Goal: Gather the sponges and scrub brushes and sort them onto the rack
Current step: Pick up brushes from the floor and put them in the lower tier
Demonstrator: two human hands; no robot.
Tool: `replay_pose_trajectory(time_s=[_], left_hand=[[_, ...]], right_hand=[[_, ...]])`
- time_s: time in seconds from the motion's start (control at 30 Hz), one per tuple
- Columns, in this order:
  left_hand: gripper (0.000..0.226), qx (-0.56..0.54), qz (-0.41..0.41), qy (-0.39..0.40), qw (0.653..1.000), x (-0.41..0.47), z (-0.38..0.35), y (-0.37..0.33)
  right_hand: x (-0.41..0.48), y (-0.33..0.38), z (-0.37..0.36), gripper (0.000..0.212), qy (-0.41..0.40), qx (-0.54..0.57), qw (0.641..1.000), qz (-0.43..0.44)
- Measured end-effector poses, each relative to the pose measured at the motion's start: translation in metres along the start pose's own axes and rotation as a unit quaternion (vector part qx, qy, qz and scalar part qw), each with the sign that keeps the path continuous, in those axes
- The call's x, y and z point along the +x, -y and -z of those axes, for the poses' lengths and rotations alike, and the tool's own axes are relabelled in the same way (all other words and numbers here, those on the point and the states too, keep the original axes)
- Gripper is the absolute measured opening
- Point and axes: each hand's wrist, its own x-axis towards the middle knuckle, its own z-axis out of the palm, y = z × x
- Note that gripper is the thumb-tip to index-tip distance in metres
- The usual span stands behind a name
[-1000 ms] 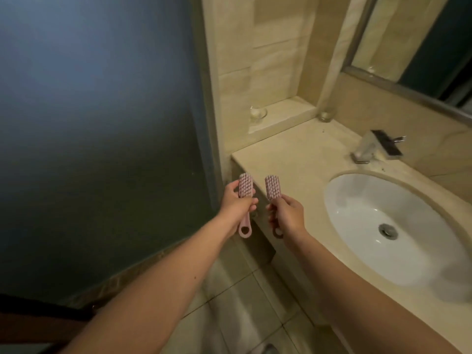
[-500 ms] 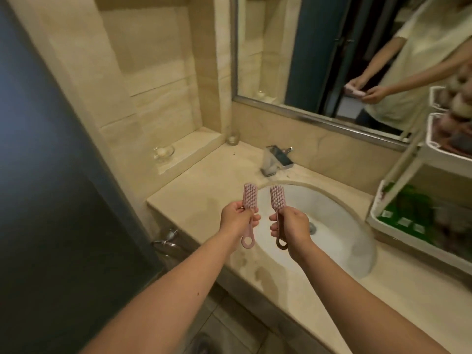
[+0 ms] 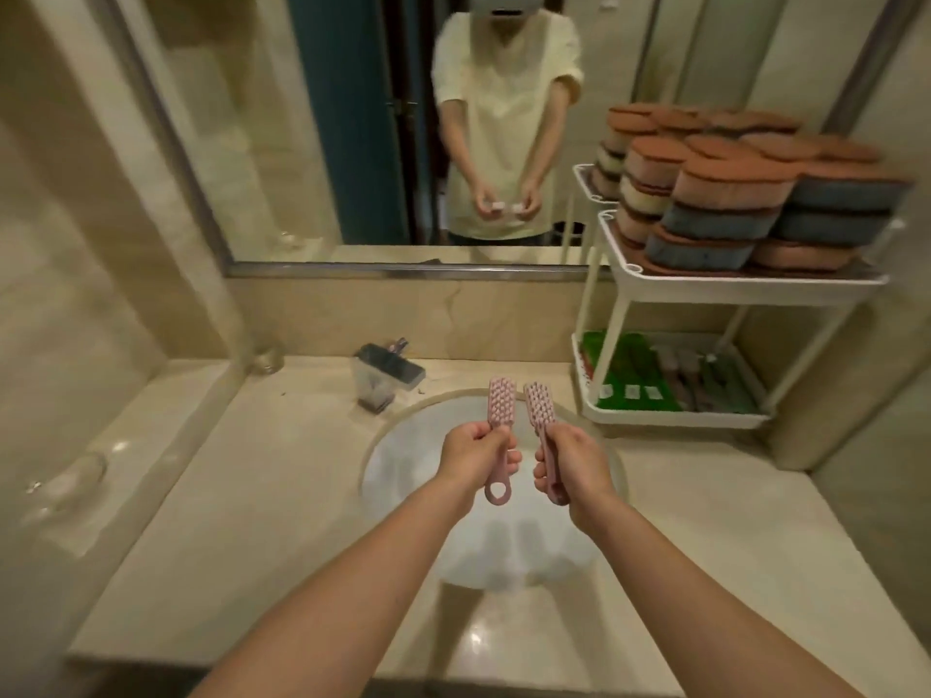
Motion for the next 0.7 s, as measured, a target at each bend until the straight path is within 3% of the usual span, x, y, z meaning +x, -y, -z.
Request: replay_pose_trajectory(time_s=[0.4, 0.7], left_hand=[[0.020, 0.112, 0.037, 0.162, 0.980, 0.021, -0.103, 0.015], [0.016, 0.124, 0.036, 0.151, 0.980, 0.055, -0.185, 0.005]], right_hand=[[-0.003, 0.009, 0.097, 0.017, -0.170, 0.077, 0.982, -0.005], [0.057, 0.034, 0.166, 0.015, -0.203, 0.030, 0.979, -0.008]])
